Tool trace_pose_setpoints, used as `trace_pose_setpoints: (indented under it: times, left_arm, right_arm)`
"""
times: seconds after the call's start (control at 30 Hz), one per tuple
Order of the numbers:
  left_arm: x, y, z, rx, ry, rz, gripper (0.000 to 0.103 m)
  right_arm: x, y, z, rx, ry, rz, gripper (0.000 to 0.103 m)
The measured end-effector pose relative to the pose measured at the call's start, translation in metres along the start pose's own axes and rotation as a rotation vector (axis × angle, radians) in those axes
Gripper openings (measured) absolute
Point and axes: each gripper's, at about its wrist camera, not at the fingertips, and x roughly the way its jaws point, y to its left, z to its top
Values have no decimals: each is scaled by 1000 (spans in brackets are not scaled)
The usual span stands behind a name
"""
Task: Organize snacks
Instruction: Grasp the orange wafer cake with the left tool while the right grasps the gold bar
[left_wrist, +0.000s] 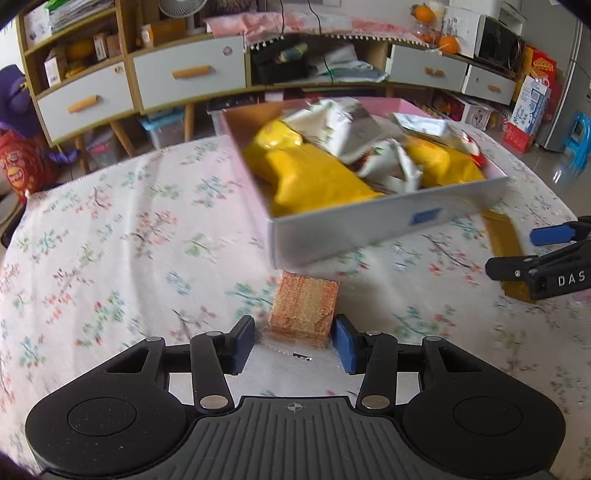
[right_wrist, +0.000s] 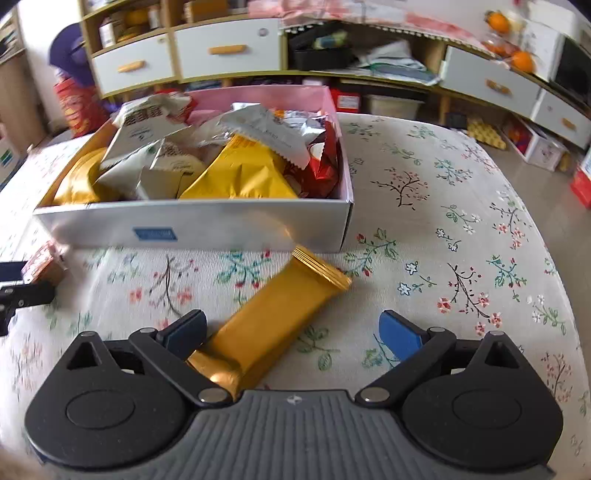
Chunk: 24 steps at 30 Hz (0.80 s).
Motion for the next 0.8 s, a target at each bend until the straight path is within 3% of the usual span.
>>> trace_pose_setpoints:
  times: [0.2, 0.33, 0.47, 0.8]
  left_arm:
    - [-4, -23, -1, -39, 38, -40, 45]
    - [-6, -36, -4, -57, 35, -76, 51]
    - [-4, -42, -7, -45, 6, -63, 62]
    - [0, -49, -5, -56, -21, -31, 60]
  right_arm:
    - [-8, -13, -9, -76, 3, 43, 97]
    - [-13, -22, -13, -94, 10, 41, 96]
    - [-16, -27, -15, -89, 14, 61, 89]
    - [-13, -5, -14, -150, -9, 128, 89]
